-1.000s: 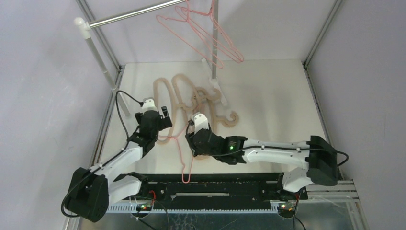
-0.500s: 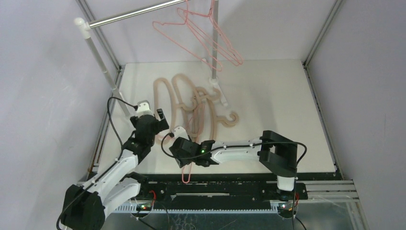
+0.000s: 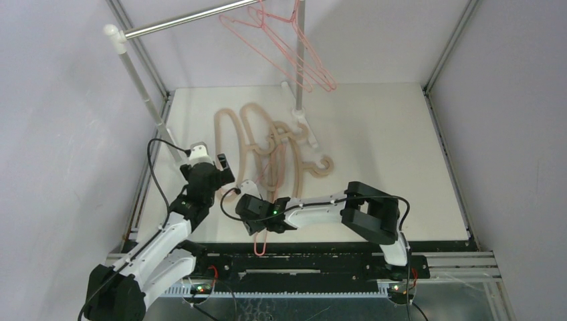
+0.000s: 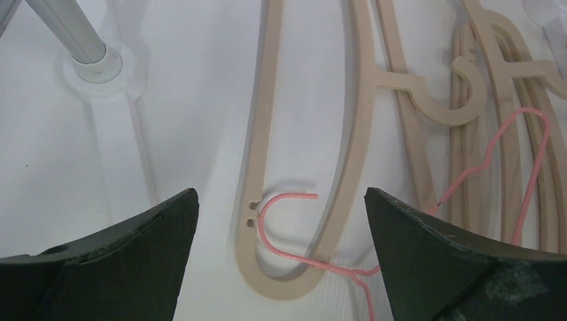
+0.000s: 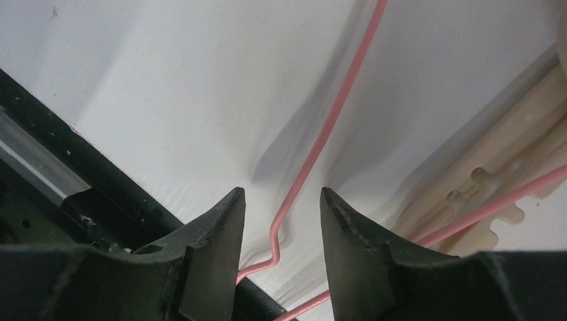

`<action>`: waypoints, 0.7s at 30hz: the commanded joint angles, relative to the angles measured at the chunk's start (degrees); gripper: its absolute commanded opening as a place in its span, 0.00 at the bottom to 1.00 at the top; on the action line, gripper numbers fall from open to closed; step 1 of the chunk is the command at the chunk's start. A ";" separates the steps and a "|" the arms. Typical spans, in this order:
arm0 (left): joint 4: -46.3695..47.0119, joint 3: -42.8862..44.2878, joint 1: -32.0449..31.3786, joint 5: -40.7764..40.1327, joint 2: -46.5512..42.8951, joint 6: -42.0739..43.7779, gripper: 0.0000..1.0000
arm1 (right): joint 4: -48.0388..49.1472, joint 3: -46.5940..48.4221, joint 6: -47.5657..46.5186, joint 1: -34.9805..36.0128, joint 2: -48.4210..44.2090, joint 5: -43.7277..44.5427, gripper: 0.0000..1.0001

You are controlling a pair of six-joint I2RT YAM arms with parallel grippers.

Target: Organize the hangers

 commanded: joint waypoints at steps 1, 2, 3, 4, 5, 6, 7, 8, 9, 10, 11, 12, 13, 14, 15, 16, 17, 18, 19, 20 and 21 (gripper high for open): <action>0.76 -0.68 -0.16 -1.65 -1.96 -0.77 0.99 | -0.41 2.34 3.01 -0.30 1.08 4.29 0.51; 0.71 -0.77 -0.16 -1.80 -2.19 -0.81 0.99 | -1.17 2.32 3.51 -0.28 1.17 5.52 0.49; 0.68 -0.89 -0.20 -1.92 -2.42 -0.83 0.99 | -1.87 2.36 3.89 -0.32 1.23 6.46 0.45; 0.70 -0.99 -0.19 -1.98 -2.58 -0.83 0.99 | -2.61 2.35 4.32 -0.41 1.31 7.30 0.40; 0.70 -0.96 -0.20 -2.08 -2.68 -0.83 0.99 | -3.06 2.28 4.53 -0.60 1.25 7.47 0.31; 0.70 -0.96 -0.16 -2.08 -2.69 -0.82 0.99 | -3.39 2.21 4.67 -0.93 1.22 7.08 0.17; 0.70 -1.00 -0.17 -2.12 -2.72 -0.83 0.99 | -3.78 2.11 4.98 -1.35 1.00 6.45 0.03; 0.62 -0.94 -0.20 -2.21 -2.64 -0.83 0.99 | -3.88 1.85 5.22 -1.75 0.43 5.73 0.00; 0.61 -0.88 -0.16 -2.28 -2.59 -0.83 0.99 | -3.92 1.38 5.26 -2.10 -0.42 5.58 0.00; 0.61 -0.83 -0.17 -2.30 -2.54 -0.89 0.99 | -3.92 0.86 5.21 -2.32 -1.60 5.96 0.00; 0.57 -0.79 -0.14 -2.31 -2.50 -0.85 1.00 | -4.05 0.20 5.14 -2.62 -3.17 6.73 0.00; 0.56 -0.79 -0.16 -2.31 -2.54 -0.79 0.99 | -4.50 -0.34 5.10 -3.02 -4.91 7.45 0.00; 0.54 -0.78 -0.13 -2.33 -2.59 -0.83 1.00 | -4.98 -0.97 4.88 -3.80 -7.03 7.60 0.00; 0.53 -0.78 -0.17 -2.43 -2.63 -0.80 1.00 | -5.39 -1.34 4.40 -4.76 -9.84 7.39 0.00; 0.52 -0.78 -0.13 -2.48 -2.67 -0.75 0.99 | -5.52 -1.40 3.59 -6.14 -11.95 6.48 0.00; 0.52 -0.78 -0.17 -2.54 -2.75 -0.68 1.00 | -5.69 -1.41 2.71 -7.33 -13.96 5.35 0.00; 0.45 -0.78 -0.19 -2.68 -2.78 -0.61 0.99 | -6.25 -1.41 1.98 -8.51 -15.68 4.47 0.00; 0.32 -0.78 -0.14 -2.75 -2.86 -0.58 1.00 | -7.03 -1.40 0.99 -9.39 -17.37 3.72 0.00; 0.19 -0.78 -0.19 -2.87 -2.99 -0.55 0.99 | -7.84 -1.41 0.40 -10.24 -19.14 3.37 0.00; 0.03 -0.78 -0.20 -2.95 -3.20 -0.57 0.99 | -8.64 -1.41 -0.22 -10.86 -20.65 3.32 0.00; -0.06 -0.83 -0.13 -3.01 -3.47 -0.56 0.99 | -9.42 -1.39 -1.01 -11.39 -22.24 3.38 0.00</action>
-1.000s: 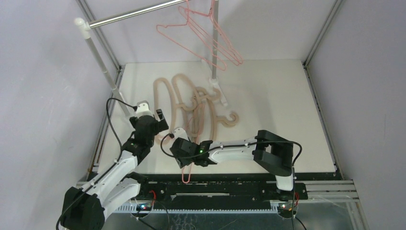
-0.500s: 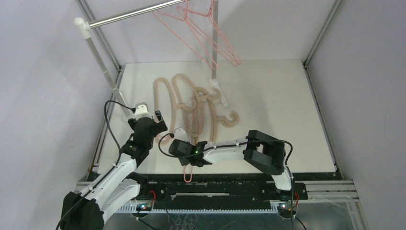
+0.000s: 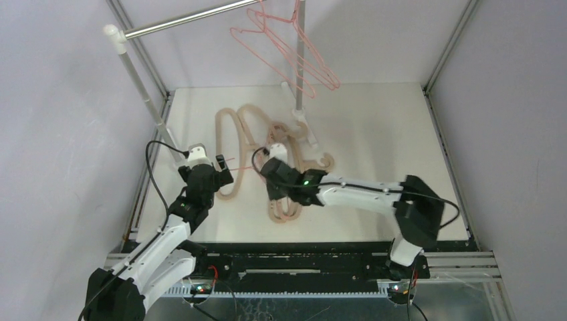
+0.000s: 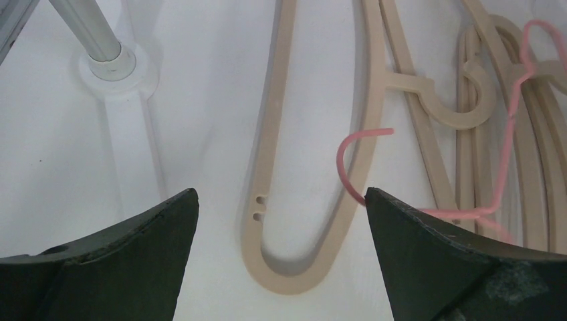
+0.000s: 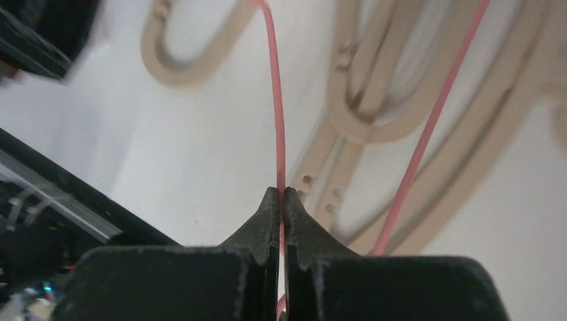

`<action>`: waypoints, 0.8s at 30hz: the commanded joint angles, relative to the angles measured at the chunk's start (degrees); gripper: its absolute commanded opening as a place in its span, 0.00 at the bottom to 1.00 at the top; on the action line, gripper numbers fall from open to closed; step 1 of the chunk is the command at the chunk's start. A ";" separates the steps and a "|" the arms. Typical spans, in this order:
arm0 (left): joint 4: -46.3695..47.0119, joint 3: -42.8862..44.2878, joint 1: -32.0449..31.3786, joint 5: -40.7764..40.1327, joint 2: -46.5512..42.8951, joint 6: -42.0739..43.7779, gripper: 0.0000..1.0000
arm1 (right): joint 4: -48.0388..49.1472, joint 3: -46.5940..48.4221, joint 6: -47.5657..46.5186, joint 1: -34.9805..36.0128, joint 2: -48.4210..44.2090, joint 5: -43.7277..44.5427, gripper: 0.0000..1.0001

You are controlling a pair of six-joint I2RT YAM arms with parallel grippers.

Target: Organize the hangers

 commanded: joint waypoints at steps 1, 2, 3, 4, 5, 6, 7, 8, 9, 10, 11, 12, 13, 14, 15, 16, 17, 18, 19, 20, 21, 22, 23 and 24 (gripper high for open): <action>0.48 -0.17 -0.20 -1.65 -1.81 -0.51 0.99 | -2.66 0.98 -3.89 -2.92 -9.22 -0.38 0.00; 0.48 -0.26 -0.15 -1.81 -2.07 -0.56 0.99 | -3.54 0.97 -4.09 -3.54 -10.54 -0.68 0.00; 0.49 -0.21 -0.20 -1.86 -2.14 -0.59 0.99 | -4.19 0.97 -4.30 -4.14 -11.87 -1.14 0.00; 0.48 -0.21 -0.16 -1.94 -2.18 -0.57 1.00 | -4.64 0.98 -4.70 -4.74 -13.00 -1.54 0.00; 0.54 -0.16 -0.19 -1.89 -2.12 -0.57 1.00 | -5.16 0.98 -4.94 -5.39 -14.19 -2.12 0.00; 0.52 -0.08 -0.21 -1.81 -2.00 -0.57 0.99 | -5.48 0.97 -5.06 -6.06 -15.29 -2.91 0.00; 0.56 0.05 -0.21 -1.72 -1.77 -0.63 0.99 | -5.62 0.97 -5.25 -6.63 -16.31 -3.58 0.00; 0.56 0.14 -0.19 -1.56 -1.60 -0.65 0.99 | -5.66 0.97 -5.29 -7.17 -17.27 -4.08 0.00; 0.63 0.16 -0.18 -1.46 -1.43 -0.70 0.99 | -5.52 0.98 -5.48 -7.84 -18.05 -4.96 0.00; 0.67 0.22 -0.14 -1.44 -1.24 -0.74 0.99 | -5.48 0.98 -5.53 -8.53 -18.80 -5.97 0.00; 0.72 0.20 -0.15 -1.44 -1.22 -0.70 0.99 | -5.47 0.97 -5.36 -9.44 -19.45 -7.07 0.00; 0.74 0.16 -0.16 -1.44 -1.25 -0.68 0.99 | -5.17 1.02 -5.29 -10.55 -20.06 -8.47 0.00; 0.74 0.16 -0.20 -1.44 -1.20 -0.69 0.99 | -4.70 0.99 -5.30 -11.35 -20.51 -9.72 0.00; 0.81 0.13 -0.20 -1.36 -1.28 -0.58 0.99 | -4.12 1.03 -5.11 -12.18 -20.82 -11.06 0.00; 0.95 0.12 -0.21 -1.26 -1.35 -0.45 0.99 | -2.70 0.98 -4.77 -12.96 -21.07 -12.94 0.00; 1.06 0.07 -0.21 -1.26 -1.29 -0.35 1.00 | -0.96 0.97 -4.18 -14.08 -21.35 -15.73 0.00; 1.09 0.20 -0.19 -1.25 -1.08 -0.21 0.99 | 1.12 0.97 -2.80 -15.34 -21.55 -20.05 0.00; 1.09 0.36 -0.21 -1.25 -0.88 -0.05 1.00 | 4.05 0.97 -0.92 -16.85 -21.66 -25.17 0.00; 1.14 0.45 -0.17 -1.26 -0.56 -0.09 0.99 | 7.14 0.97 1.21 -18.31 -21.75 -30.06 0.00; 1.10 0.61 -0.20 -1.28 -0.19 -0.05 0.99 | 10.35 0.97 3.67 -19.41 -21.82 -34.91 0.00; 1.03 0.72 -0.14 -1.20 0.13 -0.04 0.99 | 12.59 0.97 5.49 -20.40 -21.83 -37.01 0.00; 1.19 0.74 -0.16 -1.13 0.45 -0.04 0.99 | 13.95 1.62 6.76 -20.97 -21.66 -37.94 0.00; 1.28 0.81 -0.15 -0.99 0.60 -0.12 0.99 | 14.54 2.77 7.20 -21.26 -21.47 -38.26 0.00; 1.30 0.85 -0.14 -0.85 0.73 -0.14 0.99 | 14.63 4.29 7.27 -21.38 -21.30 -38.17 0.00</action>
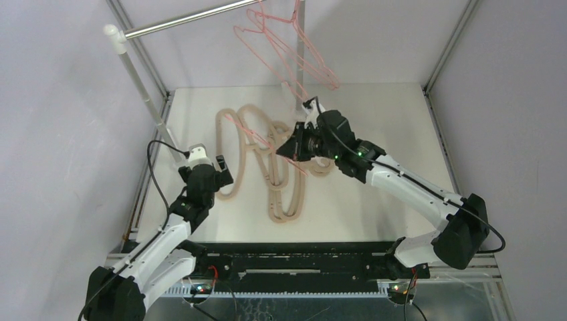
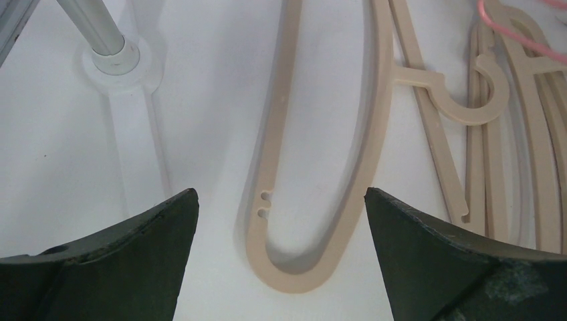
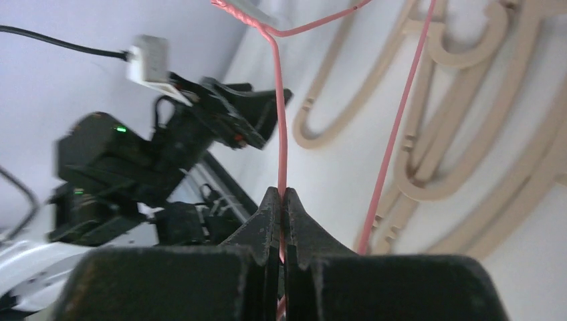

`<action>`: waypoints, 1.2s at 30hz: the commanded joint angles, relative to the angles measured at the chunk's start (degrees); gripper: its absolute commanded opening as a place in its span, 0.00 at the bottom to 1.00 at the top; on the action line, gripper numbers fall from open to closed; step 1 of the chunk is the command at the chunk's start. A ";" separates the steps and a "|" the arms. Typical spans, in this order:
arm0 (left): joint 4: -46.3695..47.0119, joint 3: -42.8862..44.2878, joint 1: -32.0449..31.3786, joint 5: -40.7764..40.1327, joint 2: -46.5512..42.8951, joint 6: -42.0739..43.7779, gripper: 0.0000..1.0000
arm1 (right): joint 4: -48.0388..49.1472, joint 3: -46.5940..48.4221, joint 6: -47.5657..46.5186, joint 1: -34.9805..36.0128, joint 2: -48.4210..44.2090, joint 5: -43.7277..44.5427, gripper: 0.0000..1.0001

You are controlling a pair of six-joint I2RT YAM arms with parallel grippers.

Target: Organize the hangers

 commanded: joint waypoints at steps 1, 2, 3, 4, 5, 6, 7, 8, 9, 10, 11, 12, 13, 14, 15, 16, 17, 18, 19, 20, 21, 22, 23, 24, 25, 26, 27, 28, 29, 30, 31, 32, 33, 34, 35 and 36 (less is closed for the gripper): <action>1.79 0.86 -0.16 -0.10 0.56 -0.18 0.99 | 10.69 5.82 5.34 -1.44 -1.71 -9.58 0.00; 1.81 0.81 -0.20 0.00 0.63 -0.29 0.99 | 11.33 6.50 5.34 -1.52 -1.72 -8.91 0.00; 1.86 0.77 -0.21 0.03 0.48 -0.26 0.99 | 12.51 7.40 5.38 -1.67 -1.80 -8.17 0.00; 1.88 0.73 -0.20 -0.05 0.44 -0.26 1.00 | 13.79 7.83 5.48 -1.89 -1.79 -7.30 0.00; 1.90 0.74 -0.19 -0.07 0.35 -0.20 1.00 | 15.26 8.54 5.65 -2.10 -1.49 -6.92 0.00; 1.90 0.67 -0.20 -0.01 0.27 -0.25 1.00 | 16.52 9.55 5.68 -2.28 -1.01 -6.99 0.00; 1.98 0.60 -0.15 0.03 0.18 -0.29 0.99 | 17.27 10.83 5.80 -2.36 -0.20 -7.45 0.00; 2.03 0.50 -0.20 0.02 0.10 -0.33 0.99 | 18.14 12.21 5.96 -2.39 0.71 -8.06 0.00; 2.07 0.42 -0.20 0.01 0.11 -0.28 0.99 | 19.31 13.21 6.47 -2.36 1.43 -8.52 0.00; 2.16 0.38 -0.19 -0.13 0.07 -0.40 0.99 | 21.31 13.88 7.09 -2.40 1.96 -8.51 0.00; 2.19 0.39 -0.18 -0.11 0.08 -0.43 0.99 | 22.85 14.32 7.77 -2.41 2.39 -8.09 0.00; 2.24 0.37 -0.17 0.00 0.09 -0.43 0.99 | 24.31 14.70 8.32 -2.41 2.82 -7.36 0.00; 2.33 0.40 -0.15 0.01 0.23 -0.39 1.00 | 25.56 15.13 8.78 -2.48 3.19 -6.26 0.00; 2.42 0.42 -0.16 0.11 0.26 -0.43 0.99 | 26.91 15.64 9.36 -2.54 3.79 -5.17 0.00; 2.43 0.42 -0.16 0.12 0.35 -0.43 0.99 | 28.05 16.24 9.98 -2.65 4.62 -4.44 0.00; 2.47 0.43 -0.18 0.18 0.36 -0.44 0.99 | 29.40 16.96 10.73 -2.79 5.44 -3.84 0.00; 2.44 0.44 -0.20 0.25 0.32 -0.46 1.00 | 30.26 17.78 11.26 -2.84 6.55 -3.30 0.00; 2.46 0.46 -0.17 0.32 0.22 -0.44 1.00 | 30.86 18.77 11.38 -2.80 7.56 -2.39 0.00; 2.51 0.42 -0.15 0.41 0.21 -0.49 0.99 | 31.67 19.50 11.52 -2.77 8.48 -1.94 0.00; 2.53 0.35 -0.17 0.45 0.09 -0.52 0.99 | 32.85 20.03 11.76 -2.76 9.54 -1.78 0.00; 2.56 0.21 -0.15 0.52 0.00 -0.52 0.99 | 33.97 20.43 12.16 -2.88 10.76 -1.64 0.00; 2.64 0.11 -0.17 0.58 -0.19 -0.55 0.99 | 35.36 20.73 12.52 -2.93 11.58 -1.55 0.00; 2.75 0.01 -0.16 0.62 -0.24 -0.57 0.99 | 36.69 20.95 12.87 -3.06 12.34 -1.27 0.00; 2.78 -0.06 -0.19 0.63 -0.24 -0.47 0.99 | 38.00 21.06 13.36 -3.11 12.96 -0.85 0.00; 2.78 -0.10 -0.20 0.63 -0.29 -0.44 0.99 | 39.38 21.12 13.85 -3.19 13.59 -0.42 0.00; 2.78 -0.06 -0.21 0.74 -0.30 -0.31 1.00 | 40.38 21.42 14.17 -3.28 14.25 0.11 0.00; 2.78 -0.03 -0.19 0.79 -0.27 -0.23 1.00 | 41.39 21.62 14.35 -3.36 14.90 0.51 0.00; 2.86 -0.03 -0.16 0.81 -0.28 -0.26 1.00 | 42.25 21.94 14.38 -3.38 15.51 0.94 0.00; 2.91 -0.07 -0.14 0.95 -0.20 -0.26 0.99 | 43.00 22.17 14.60 -3.45 16.06 1.16 0.00; 3.02 -0.09 -0.20 1.04 -0.23 -0.18 0.99 | 43.91 22.29 15.10 -3.58 16.66 1.07 0.00; 3.03 -0.11 -0.20 1.13 -0.12 -0.25 0.99 | 44.89 22.43 15.62 -3.82 17.20 0.75 0.00; 3.12 -0.13 -0.17 1.26 0.00 -0.28 0.99 | 45.69 22.59 16.16 -4.00 17.71 0.17 0.00; 3.20 -0.11 -0.21 1.36 0.16 -0.34 0.99 | 46.25 22.72 16.61 -4.18 18.05 -0.22 0.00; 3.28 -0.13 -0.21 1.41 0.25 -0.32 0.99 | 47.05 22.60 16.88 -4.31 18.19 -0.66 0.00; 3.38 -0.07 -0.20 1.46 0.40 -0.30 1.00 | 47.58 22.39 16.97 -4.41 18.12 -0.84 0.00; 3.44 -0.02 -0.16 1.50 0.50 -0.26 1.00 | 47.75 22.13 16.88 -4.43 17.99 -1.03 0.00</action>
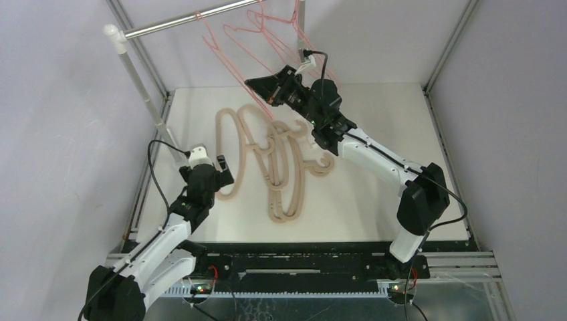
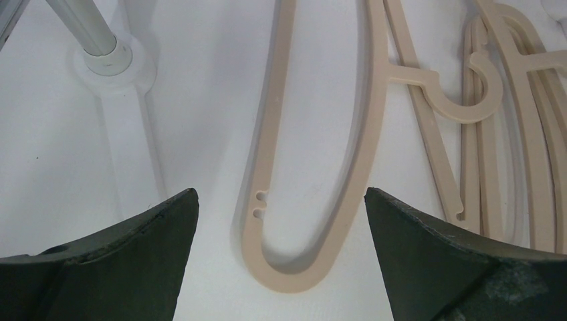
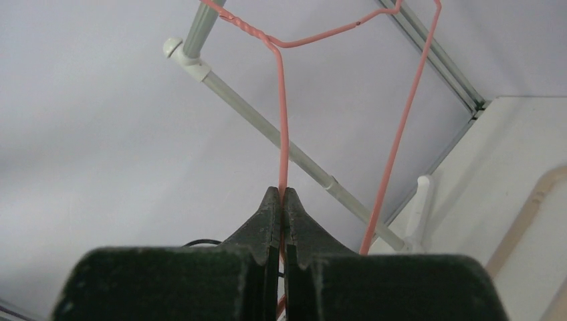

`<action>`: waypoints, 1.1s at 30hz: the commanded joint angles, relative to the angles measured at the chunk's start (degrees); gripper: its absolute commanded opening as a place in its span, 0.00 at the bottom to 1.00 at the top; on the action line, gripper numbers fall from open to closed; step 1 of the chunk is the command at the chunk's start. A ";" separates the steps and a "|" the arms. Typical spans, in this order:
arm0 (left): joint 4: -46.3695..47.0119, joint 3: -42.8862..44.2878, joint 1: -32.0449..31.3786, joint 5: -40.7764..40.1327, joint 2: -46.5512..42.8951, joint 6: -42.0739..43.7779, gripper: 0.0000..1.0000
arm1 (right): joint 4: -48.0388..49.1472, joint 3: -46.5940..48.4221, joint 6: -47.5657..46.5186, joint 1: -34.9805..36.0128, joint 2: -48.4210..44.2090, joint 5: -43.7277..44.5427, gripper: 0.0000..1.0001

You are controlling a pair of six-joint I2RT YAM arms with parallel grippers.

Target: Organize the hangers

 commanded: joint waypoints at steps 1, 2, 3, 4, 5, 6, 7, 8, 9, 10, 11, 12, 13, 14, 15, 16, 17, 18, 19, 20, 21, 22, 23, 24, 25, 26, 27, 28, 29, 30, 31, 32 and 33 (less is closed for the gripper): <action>3.21 0.06 -0.13 0.61 -0.01 -0.24 1.00 | 8.21 2.82 1.75 -0.84 -1.14 -1.19 0.00; 3.27 0.13 -0.19 0.67 0.14 -0.24 0.99 | 8.30 2.61 1.65 -0.92 -1.50 -1.36 0.00; 3.35 0.13 -0.20 0.79 0.32 -0.24 0.99 | 8.34 2.24 1.46 -0.98 -2.04 -1.07 0.00; 3.45 0.15 -0.15 0.83 0.56 -0.24 1.00 | 8.88 1.62 1.15 -1.06 -2.46 -0.94 0.00; 3.58 0.22 -0.16 0.93 0.75 -0.26 1.00 | 9.09 1.35 0.88 -1.21 -2.79 -0.84 0.00; 3.63 0.35 -0.19 0.99 1.03 -0.22 0.99 | 9.23 1.10 0.99 -1.38 -3.03 -0.65 0.00; 3.64 0.43 -0.20 1.09 1.37 -0.23 0.99 | 9.74 0.95 1.12 -1.63 -3.13 -0.82 0.00; 3.66 0.56 -0.20 1.05 1.60 -0.24 1.00 | 10.01 0.93 1.44 -1.92 -3.01 -0.88 0.00; 3.64 0.59 -0.19 1.13 1.76 -0.24 1.00 | 10.16 1.04 1.74 -2.13 -2.81 -0.81 0.00; 3.64 0.67 -0.21 1.17 1.86 -0.24 0.99 | 10.18 1.28 2.09 -2.39 -2.43 -0.58 0.00; 3.64 0.64 -0.17 1.22 1.90 -0.24 0.99 | 10.27 1.81 2.37 -2.57 -1.92 -0.20 0.00; 3.64 0.61 -0.16 1.23 1.91 -0.19 1.00 | 9.93 2.70 2.67 -2.83 -1.04 0.04 0.00; 3.64 0.74 -0.15 1.16 1.83 -0.09 0.99 | 9.62 3.99 3.04 -3.08 0.09 -0.01 0.00; 3.64 0.71 -0.14 1.14 1.82 0.00 1.00 | 9.57 5.26 3.46 -3.43 1.19 -0.12 0.00; 3.57 0.72 -0.18 1.02 1.71 0.02 0.99 | 9.30 6.56 4.06 -3.72 2.39 -0.34 0.00; 3.51 0.71 -0.18 0.92 1.62 0.03 0.99 | 9.04 7.77 4.69 -4.07 3.55 -0.58 0.00; 3.54 0.70 -0.15 0.88 1.41 0.04 1.00 | 8.84 8.46 5.22 -4.32 4.44 -0.46 0.00; 3.48 0.69 -0.20 0.93 1.34 0.03 0.99 | 8.91 8.66 5.78 -4.61 5.22 -0.08 0.00; 3.47 0.66 -0.16 0.90 1.33 0.03 0.99 | 9.09 8.38 6.15 -4.72 5.49 0.50 0.00; 3.46 0.60 -0.15 0.88 1.28 0.03 1.00 | 9.16 7.86 6.56 -4.90 5.53 1.23 0.00; 3.48 0.58 -0.13 0.87 1.22 0.03 1.00 | 9.25 6.75 6.82 -5.07 5.29 2.39 0.00; 3.49 0.59 -0.17 0.87 1.23 0.03 1.00 | 9.07 5.85 6.84 -5.17 4.97 3.41 0.00; 3.47 0.60 -0.16 0.94 1.24 0.03 1.00 | 8.60 5.02 6.88 -5.27 4.50 4.41 0.00; 3.46 0.60 -0.19 0.96 1.26 -0.02 1.00 | 7.75 4.30 6.92 -5.41 4.02 5.22 0.00; 3.53 0.47 -0.15 1.03 1.26 -0.06 0.99 | 7.43 3.51 7.00 -5.58 3.53 5.79 0.00; 3.55 0.48 -0.18 1.05 1.33 -0.18 1.00 | 7.35 2.30 7.15 -5.74 2.97 6.55 0.00; 3.62 0.37 -0.17 1.13 1.45 -0.27 0.99 | 7.10 1.13 7.30 -5.79 2.21 7.65 0.00; 3.76 0.37 -0.15 1.19 1.53 -0.32 0.99 | 6.88 -0.11 7.32 -5.95 1.39 8.53 0.00; 3.81 0.34 -0.18 1.22 1.62 -0.40 0.99 | 6.95 -1.38 7.24 -6.04 0.60 9.61 0.00; 3.89 0.33 -0.15 1.22 1.71 -0.46 1.00 | 7.20 -2.50 7.16 -6.16 -0.24 10.38 0.00; 3.90 0.31 -0.17 1.27 1.75 -0.50 0.99 | 7.31 -3.53 7.06 -6.47 -0.99 11.19 0.00; 3.88 0.33 -0.18 1.31 1.86 -0.50 0.99 | 7.51 -4.35 6.77 -6.65 -1.75 11.71 0.00; 3.90 0.27 -0.17 1.31 1.76 -0.58 0.99 | 7.45 -4.89 6.37 -7.07 -2.39 12.12 0.00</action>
